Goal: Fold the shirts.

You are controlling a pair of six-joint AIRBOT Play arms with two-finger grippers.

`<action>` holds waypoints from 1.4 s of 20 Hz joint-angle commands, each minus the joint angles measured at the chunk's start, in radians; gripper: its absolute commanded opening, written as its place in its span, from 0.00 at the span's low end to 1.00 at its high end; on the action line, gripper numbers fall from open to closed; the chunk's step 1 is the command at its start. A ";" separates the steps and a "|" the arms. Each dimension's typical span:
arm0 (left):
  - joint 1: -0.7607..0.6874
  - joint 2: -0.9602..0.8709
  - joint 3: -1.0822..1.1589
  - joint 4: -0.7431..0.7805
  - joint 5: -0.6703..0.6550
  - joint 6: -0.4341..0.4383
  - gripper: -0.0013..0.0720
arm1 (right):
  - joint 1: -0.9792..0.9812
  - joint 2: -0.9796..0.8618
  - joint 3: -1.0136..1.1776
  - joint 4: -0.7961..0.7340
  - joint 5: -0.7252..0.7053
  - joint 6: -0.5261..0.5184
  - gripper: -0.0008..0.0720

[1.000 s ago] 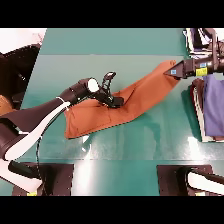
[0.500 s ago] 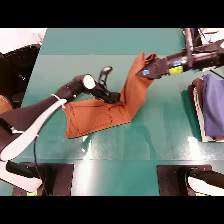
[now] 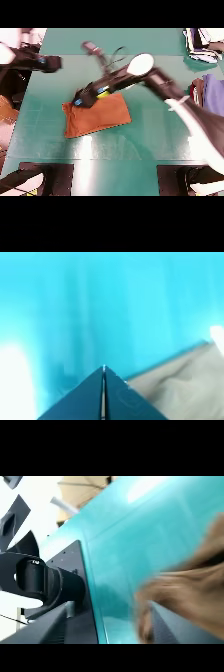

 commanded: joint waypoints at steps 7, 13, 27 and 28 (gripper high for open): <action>0.103 0.124 0.000 0.048 -0.142 0.032 0.05 | -0.130 -0.054 -0.066 -0.097 0.190 0.074 0.66; 0.103 0.124 0.000 0.021 -0.151 0.032 0.05 | -0.459 0.146 -0.499 -0.234 0.115 0.100 0.79; 0.095 0.120 0.000 -0.039 -0.145 0.032 0.05 | -0.380 -0.171 -0.366 0.004 0.062 0.107 0.76; 0.095 0.120 0.000 -0.047 -0.144 0.033 0.05 | -0.360 -0.186 -0.337 0.003 0.060 0.107 0.65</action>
